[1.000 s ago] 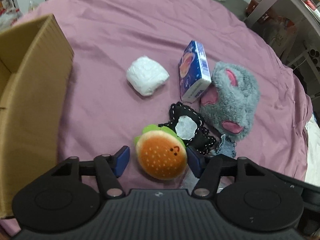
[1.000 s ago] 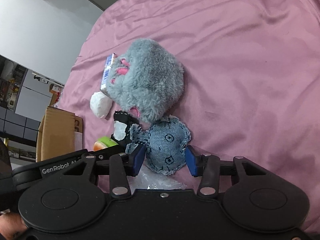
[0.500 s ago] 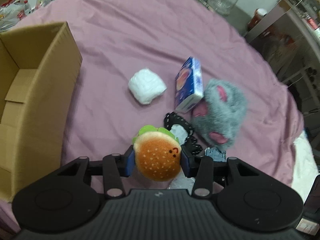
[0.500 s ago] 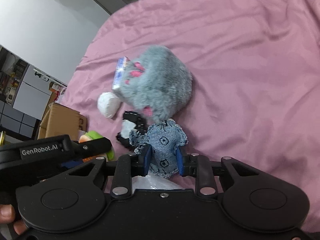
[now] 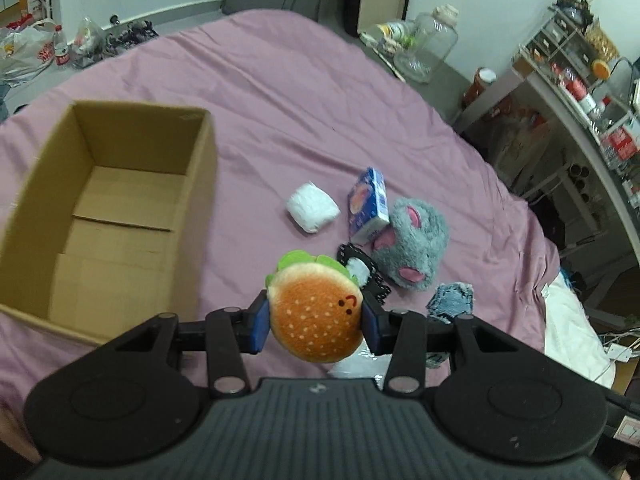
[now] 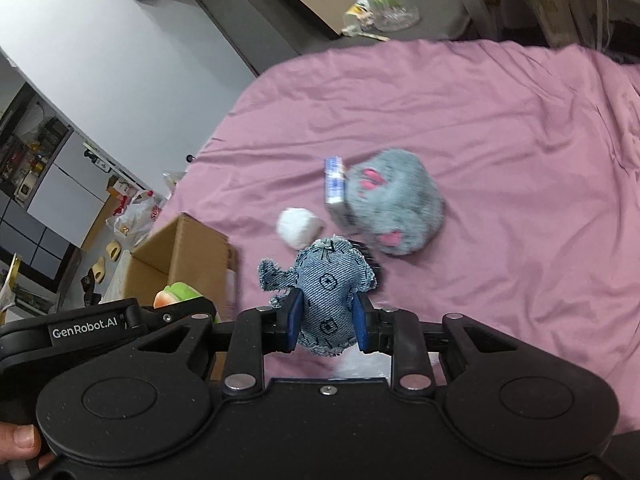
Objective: Organize soft objects
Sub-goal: 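Close the left tool on the burger plush while the right tool grasps the denim plush, then carry both plushes over the cardboard box and open both tools to drop them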
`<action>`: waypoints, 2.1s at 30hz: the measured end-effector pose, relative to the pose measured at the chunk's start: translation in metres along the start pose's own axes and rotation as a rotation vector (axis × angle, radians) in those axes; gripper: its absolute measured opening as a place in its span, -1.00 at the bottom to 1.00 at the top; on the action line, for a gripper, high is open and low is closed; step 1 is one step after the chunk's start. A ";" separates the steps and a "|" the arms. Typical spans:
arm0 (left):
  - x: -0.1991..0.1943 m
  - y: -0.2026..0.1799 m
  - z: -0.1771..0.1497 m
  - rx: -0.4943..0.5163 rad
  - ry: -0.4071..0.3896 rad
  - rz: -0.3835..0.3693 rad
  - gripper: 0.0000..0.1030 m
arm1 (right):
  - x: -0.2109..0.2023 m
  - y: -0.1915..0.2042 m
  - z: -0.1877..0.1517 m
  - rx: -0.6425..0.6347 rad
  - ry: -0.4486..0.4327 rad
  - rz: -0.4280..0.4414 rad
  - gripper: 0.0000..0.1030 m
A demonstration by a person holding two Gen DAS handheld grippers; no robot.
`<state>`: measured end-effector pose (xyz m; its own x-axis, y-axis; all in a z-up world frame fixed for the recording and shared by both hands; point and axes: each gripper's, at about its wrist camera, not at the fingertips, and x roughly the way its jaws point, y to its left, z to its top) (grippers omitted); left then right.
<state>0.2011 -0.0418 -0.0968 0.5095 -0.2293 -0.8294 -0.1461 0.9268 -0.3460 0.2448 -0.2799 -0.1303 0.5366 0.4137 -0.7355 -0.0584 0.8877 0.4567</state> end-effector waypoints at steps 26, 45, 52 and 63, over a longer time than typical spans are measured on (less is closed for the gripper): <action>-0.069 0.127 0.053 -0.127 -0.117 0.000 -0.13 | 0.013 0.156 0.005 -0.140 -0.029 0.066 -0.48; -0.032 0.173 0.091 -0.207 -0.054 0.029 -0.13 | 0.068 0.194 0.025 -0.182 0.055 0.064 -0.48; -0.007 0.184 0.103 -0.233 0.006 0.042 -0.12 | 0.088 0.197 0.033 -0.185 0.100 0.056 -0.48; 0.022 0.184 0.117 -0.223 0.085 0.089 -0.02 | 0.109 0.199 0.041 -0.192 0.144 0.031 -0.48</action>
<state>0.2852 0.1582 -0.1274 0.4146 -0.1831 -0.8914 -0.3749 0.8582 -0.3507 0.3263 -0.0664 -0.0987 0.4072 0.4538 -0.7926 -0.2393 0.8905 0.3869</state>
